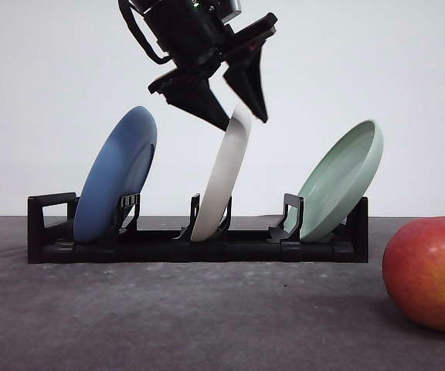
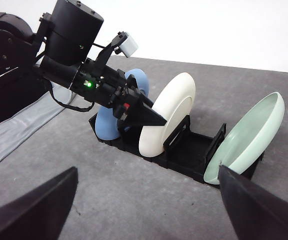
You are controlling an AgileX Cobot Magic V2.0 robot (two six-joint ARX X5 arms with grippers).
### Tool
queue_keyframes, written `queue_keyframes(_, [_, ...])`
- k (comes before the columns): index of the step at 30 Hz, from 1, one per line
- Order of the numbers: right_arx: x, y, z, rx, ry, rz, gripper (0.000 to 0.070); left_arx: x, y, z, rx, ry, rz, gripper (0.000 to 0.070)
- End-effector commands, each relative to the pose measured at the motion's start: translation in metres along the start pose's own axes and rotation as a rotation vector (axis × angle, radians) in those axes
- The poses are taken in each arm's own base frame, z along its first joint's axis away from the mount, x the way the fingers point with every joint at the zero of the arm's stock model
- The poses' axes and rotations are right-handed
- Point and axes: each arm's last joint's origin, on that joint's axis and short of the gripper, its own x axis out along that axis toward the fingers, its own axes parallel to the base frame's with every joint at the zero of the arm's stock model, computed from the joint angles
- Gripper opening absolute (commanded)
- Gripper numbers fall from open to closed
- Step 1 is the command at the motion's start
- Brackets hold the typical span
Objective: Place pomegranate in white plate
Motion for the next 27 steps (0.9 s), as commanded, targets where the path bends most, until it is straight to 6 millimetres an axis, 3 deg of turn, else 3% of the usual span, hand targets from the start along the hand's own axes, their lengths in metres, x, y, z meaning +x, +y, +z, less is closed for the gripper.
queue_keyframes(1, [-0.002, 0.002, 0.004, 0.004, -0.014, 0.002, 0.0573, 0.006, -0.004, 0.004, 0.0, -0.004, -0.007, 0.0125])
queue_keyframes(4, [-0.002, 0.002, 0.004, 0.004, -0.014, 0.002, 0.0573, 0.006, -0.004, 0.004, -0.01, -0.004, -0.007, 0.0001])
queue_keyframes(16, [-0.002, 0.002, 0.004, 0.003, -0.014, 0.002, 0.0573, -0.001, -0.005, 0.005, -0.046, -0.006, -0.007, 0.0])
queue_keyframes(21, [-0.002, 0.002, 0.004, 0.003, -0.014, 0.002, 0.0573, -0.025, -0.012, 0.012, -0.034, -0.054, -0.027, 0.0])
queue_keyframes(27, [-0.002, 0.002, 0.004, 0.003, -0.014, 0.002, 0.0573, -0.074, -0.031, 0.017, -0.009, -0.119, -0.121, 0.0])
